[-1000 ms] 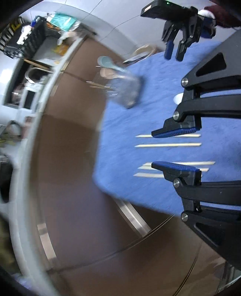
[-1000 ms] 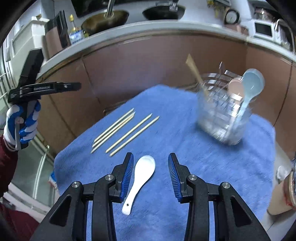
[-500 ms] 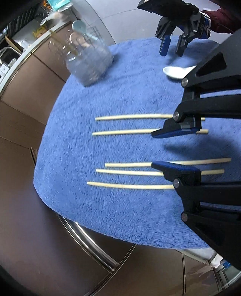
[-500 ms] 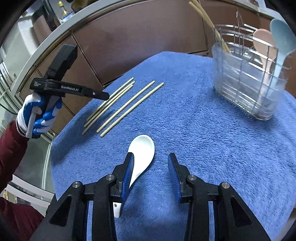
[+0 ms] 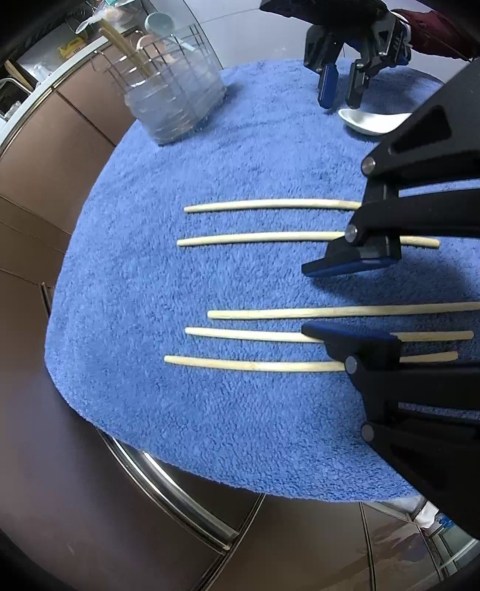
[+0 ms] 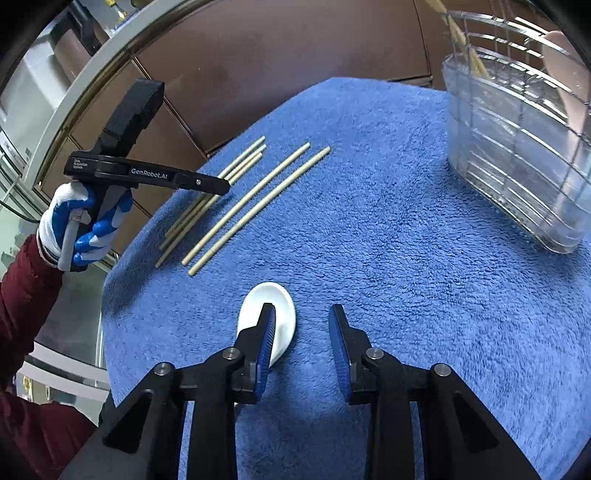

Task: Organize utensils
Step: 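Move the left tool over the chopsticks and the right tool over the white spoon, then grasp a chopstick with the left tool while the right tool grasps the white spoon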

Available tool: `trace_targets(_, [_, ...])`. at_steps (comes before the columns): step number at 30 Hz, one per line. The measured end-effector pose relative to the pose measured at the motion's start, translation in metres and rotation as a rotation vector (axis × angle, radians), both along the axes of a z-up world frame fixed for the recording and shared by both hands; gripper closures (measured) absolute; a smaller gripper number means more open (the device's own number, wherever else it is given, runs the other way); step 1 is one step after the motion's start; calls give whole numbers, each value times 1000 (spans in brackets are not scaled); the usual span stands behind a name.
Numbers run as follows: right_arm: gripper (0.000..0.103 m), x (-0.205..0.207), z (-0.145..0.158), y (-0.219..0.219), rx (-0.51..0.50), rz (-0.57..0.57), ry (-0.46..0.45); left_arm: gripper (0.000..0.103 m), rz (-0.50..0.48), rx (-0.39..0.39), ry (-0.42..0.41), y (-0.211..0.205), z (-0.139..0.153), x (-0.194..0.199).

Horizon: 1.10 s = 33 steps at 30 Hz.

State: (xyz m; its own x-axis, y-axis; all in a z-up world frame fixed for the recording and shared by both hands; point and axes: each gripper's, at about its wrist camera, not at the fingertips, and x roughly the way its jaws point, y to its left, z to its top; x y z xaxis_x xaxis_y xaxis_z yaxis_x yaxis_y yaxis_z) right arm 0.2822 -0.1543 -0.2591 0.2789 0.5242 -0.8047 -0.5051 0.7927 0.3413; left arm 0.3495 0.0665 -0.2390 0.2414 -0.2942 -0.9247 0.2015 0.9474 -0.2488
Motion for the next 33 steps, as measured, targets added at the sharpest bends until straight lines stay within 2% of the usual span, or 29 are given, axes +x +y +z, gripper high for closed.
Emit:
trace_targets(8, [77,26,-7,12,-24,89,74,88,3,32,24,-5,-3,8])
trace_targets(10, [80,29,-8,15,-25,115,88,92,12,50,25,-8,-4,9])
trace_targets(12, [90,32,-10,19,-33,142,100,95,28,60,23,-9,-4,10])
trace_targets(19, [97,21,-7,33,-76,217,76,99,58,63,-26,-11,-3,1])
trace_targets(26, [99,-10,13,30,-109,170,-13,99,94,-12,-190,-7,34,-26])
trace_targets(33, [99,-42,66,0,-69,2,-175,99,95,-58,-383,-14,96,-64])
